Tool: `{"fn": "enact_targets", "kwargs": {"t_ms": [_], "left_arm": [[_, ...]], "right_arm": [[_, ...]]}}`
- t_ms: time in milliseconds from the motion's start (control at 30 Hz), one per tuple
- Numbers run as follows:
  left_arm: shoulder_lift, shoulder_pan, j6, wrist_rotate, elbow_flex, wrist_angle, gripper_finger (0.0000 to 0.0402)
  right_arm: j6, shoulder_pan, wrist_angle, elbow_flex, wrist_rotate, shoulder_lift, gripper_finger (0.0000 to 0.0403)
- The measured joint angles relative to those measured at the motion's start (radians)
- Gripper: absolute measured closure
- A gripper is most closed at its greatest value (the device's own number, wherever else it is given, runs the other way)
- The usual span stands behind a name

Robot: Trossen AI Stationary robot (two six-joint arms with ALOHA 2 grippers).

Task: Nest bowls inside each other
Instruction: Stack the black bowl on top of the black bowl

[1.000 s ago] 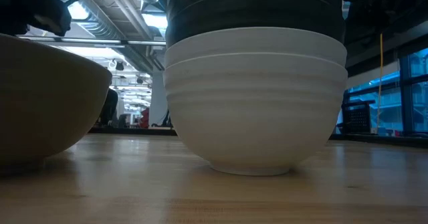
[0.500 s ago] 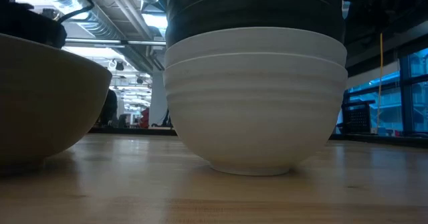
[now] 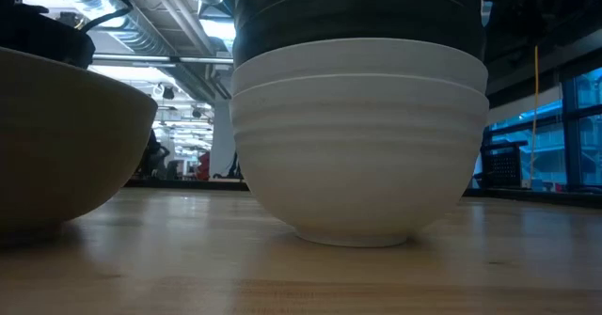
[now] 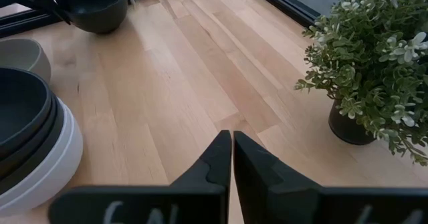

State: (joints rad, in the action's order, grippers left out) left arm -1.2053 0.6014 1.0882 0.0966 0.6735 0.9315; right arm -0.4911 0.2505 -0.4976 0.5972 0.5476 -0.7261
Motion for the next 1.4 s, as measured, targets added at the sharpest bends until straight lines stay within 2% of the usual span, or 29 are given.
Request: {"fn": "enact_targets", "kwargs": {"t_ms": [533,900,1200,1400], "left_arm": [[0.012,-0.001,0.002,0.003,0.003,0.002,0.0399],[0.082,-0.026,-0.037,0.08,0.117,0.049,0.0401],[0.082,-0.087,-0.284,0.174,0.313,-0.034,0.0401],[0.082,-0.123,-0.531,0.182,0.451,-0.249,0.0401]], "right_arm": [[-0.001,0.0,0.0,0.0,0.0,0.0,0.0384],[-0.001,0.0,0.0,0.0,0.0,0.0,0.0384],[0.0,0.0,-0.001,0.0,0.0,0.0,0.0384],[0.001,0.0,-0.001,0.0,0.0,0.0,0.0384]]}}
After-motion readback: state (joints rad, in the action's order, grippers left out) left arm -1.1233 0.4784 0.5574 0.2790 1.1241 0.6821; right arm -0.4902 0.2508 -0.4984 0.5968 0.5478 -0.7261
